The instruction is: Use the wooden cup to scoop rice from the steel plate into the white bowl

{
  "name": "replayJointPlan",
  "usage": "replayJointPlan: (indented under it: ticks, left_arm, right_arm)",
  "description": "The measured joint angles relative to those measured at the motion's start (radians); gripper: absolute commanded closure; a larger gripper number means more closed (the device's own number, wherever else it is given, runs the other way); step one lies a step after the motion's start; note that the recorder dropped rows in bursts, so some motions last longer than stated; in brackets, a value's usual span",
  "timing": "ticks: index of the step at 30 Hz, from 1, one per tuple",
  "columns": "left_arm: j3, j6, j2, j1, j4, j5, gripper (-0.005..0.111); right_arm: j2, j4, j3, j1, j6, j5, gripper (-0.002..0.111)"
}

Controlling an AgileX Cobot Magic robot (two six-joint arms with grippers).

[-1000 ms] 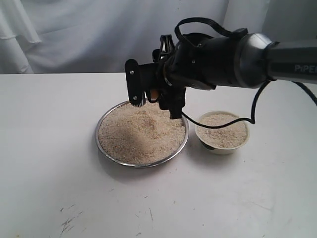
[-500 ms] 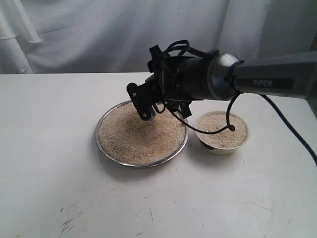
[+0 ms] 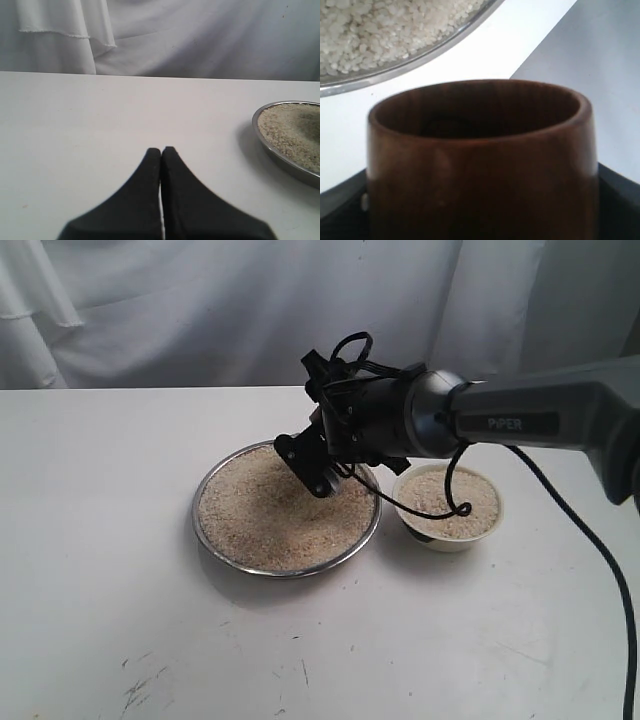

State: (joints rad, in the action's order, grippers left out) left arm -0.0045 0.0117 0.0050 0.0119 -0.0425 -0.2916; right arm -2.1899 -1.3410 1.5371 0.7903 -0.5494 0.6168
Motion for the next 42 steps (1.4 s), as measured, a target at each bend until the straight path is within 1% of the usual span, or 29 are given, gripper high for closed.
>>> replayJointPlan:
  ticks: [5, 20, 28, 34, 42]
  left_arm:
    - [0.000, 0.000, 0.000, 0.000, 0.000, 0.000, 0.107]
    - [0.000, 0.000, 0.000, 0.000, 0.000, 0.000, 0.107]
    - [0.000, 0.000, 0.000, 0.000, 0.000, 0.000, 0.107]
    - [0.000, 0.000, 0.000, 0.000, 0.000, 0.000, 0.107]
    - [0.000, 0.000, 0.000, 0.000, 0.000, 0.000, 0.107]
  right_arm:
    - [-0.005, -0.014, 0.000, 0.000, -0.002, -0.021, 0.108]
    - [-0.013, -0.173, 0.004, 0.030, 0.000, -0.124, 0.108]
    - [-0.079, -0.196, 0.030, 0.058, 0.002, -0.085, 0.108]
    - [-0.140, -0.244, 0.050, 0.088, 0.061, -0.025, 0.108]
    - [-0.169, -0.237, 0.078, 0.112, 0.084, 0.003, 0.108]
